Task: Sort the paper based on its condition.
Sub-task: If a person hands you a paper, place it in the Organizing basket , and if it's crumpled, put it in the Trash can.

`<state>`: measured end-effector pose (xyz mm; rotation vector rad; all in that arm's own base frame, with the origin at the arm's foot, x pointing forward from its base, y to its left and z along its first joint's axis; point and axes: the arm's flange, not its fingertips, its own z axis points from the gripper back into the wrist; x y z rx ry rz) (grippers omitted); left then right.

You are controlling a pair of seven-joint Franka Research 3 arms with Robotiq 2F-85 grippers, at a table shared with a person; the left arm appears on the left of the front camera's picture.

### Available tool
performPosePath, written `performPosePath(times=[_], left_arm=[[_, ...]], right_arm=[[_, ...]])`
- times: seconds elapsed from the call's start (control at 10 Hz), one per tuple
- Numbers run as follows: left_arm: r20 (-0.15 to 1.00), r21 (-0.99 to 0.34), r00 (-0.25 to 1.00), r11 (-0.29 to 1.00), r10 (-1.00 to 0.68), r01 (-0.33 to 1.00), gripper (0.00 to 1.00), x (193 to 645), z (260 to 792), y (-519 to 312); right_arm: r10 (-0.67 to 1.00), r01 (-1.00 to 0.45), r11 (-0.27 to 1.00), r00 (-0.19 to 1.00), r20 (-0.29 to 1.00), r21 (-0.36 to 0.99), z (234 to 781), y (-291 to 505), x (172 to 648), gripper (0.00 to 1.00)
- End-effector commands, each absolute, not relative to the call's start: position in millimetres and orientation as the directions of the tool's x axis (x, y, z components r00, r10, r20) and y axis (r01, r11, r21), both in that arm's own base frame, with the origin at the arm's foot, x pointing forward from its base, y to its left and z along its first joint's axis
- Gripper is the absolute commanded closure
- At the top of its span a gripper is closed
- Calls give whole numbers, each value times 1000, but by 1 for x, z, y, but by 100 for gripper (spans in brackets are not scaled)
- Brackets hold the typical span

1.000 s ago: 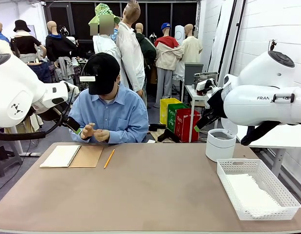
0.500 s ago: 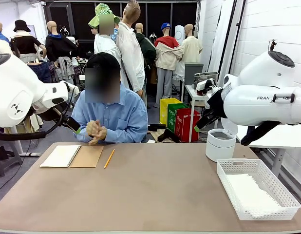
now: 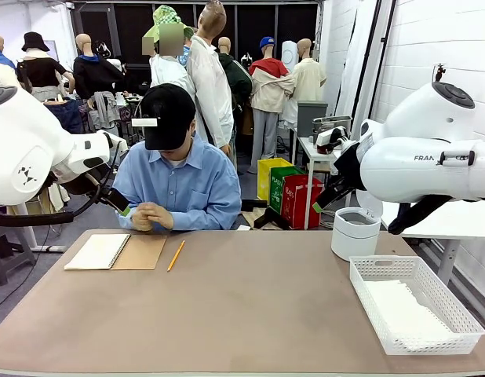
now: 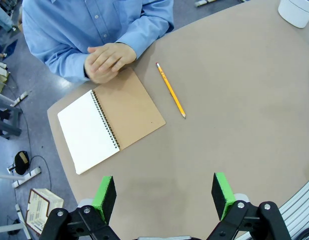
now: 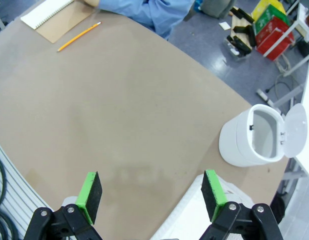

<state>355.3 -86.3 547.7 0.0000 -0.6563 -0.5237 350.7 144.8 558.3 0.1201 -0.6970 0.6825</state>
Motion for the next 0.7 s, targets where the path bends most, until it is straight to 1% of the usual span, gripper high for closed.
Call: performPosePath(times=[0.0,0.6], left_arm=[[581,161,669,871,-464,464,0,356,547,-86],[581,161,669,871,-464,464,0,356,547,-86]], right_arm=[[536,-615,780,562,630,-114,559,143,352,0],[536,-615,780,562,630,-114,559,143,352,0]])
